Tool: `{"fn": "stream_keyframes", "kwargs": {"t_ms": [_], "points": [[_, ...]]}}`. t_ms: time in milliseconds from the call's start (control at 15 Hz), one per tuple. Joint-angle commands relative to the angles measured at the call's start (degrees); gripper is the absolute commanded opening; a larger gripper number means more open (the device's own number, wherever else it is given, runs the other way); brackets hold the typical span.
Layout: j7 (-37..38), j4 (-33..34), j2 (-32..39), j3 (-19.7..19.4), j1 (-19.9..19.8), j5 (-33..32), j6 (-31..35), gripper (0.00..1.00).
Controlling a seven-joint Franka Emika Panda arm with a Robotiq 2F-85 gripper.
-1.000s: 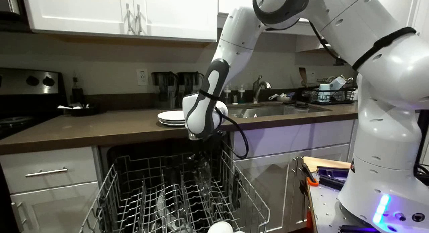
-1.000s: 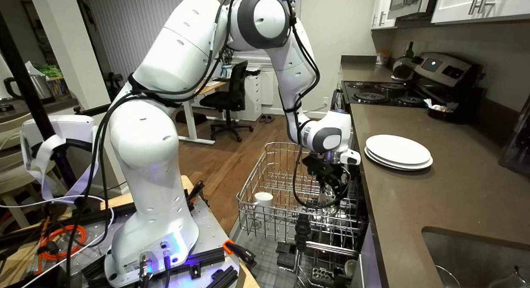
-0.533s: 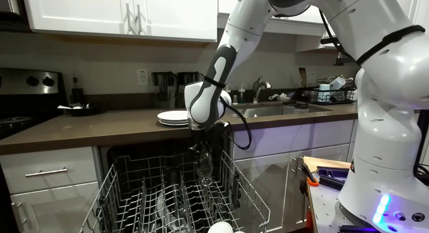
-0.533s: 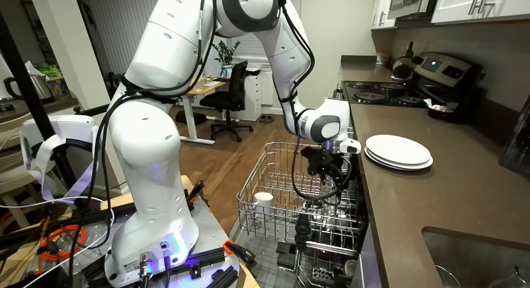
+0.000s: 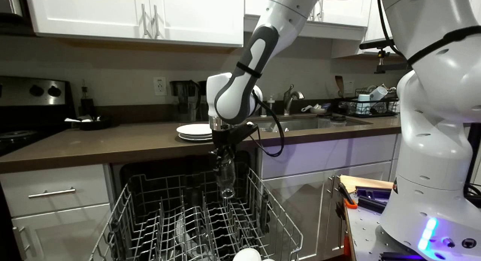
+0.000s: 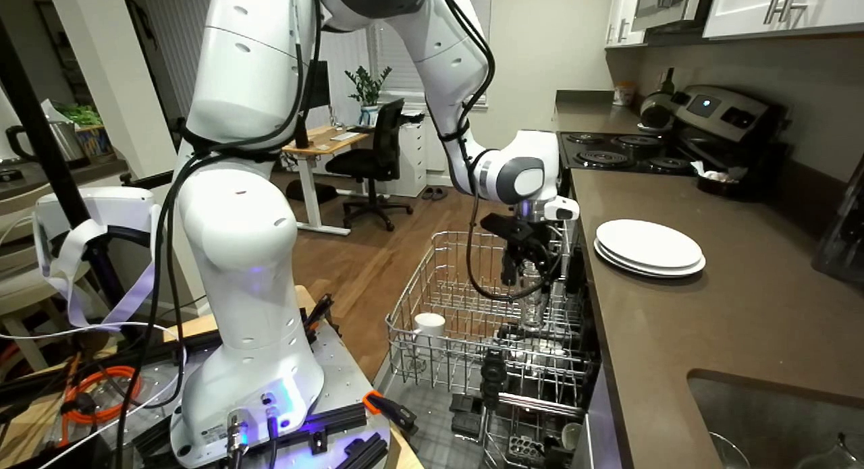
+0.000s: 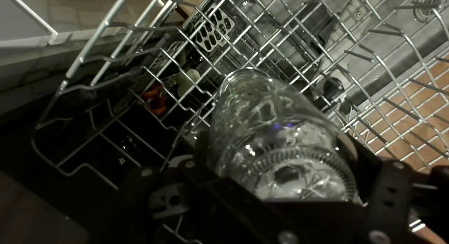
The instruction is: Move the glass jar to the left side of the dishwasher rack
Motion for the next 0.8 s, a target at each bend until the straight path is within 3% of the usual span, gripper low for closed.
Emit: {"fn": "stream_keyframes", "kwargs": {"t_ms": [0, 733], "points": [[2.8, -2.0, -5.9, 1.0, 1.1, -2.8, -2.0, 0.62], [0.2, 7.1, -0.9, 9.8, 1.5, 0.5, -1.7, 0.62]]}}
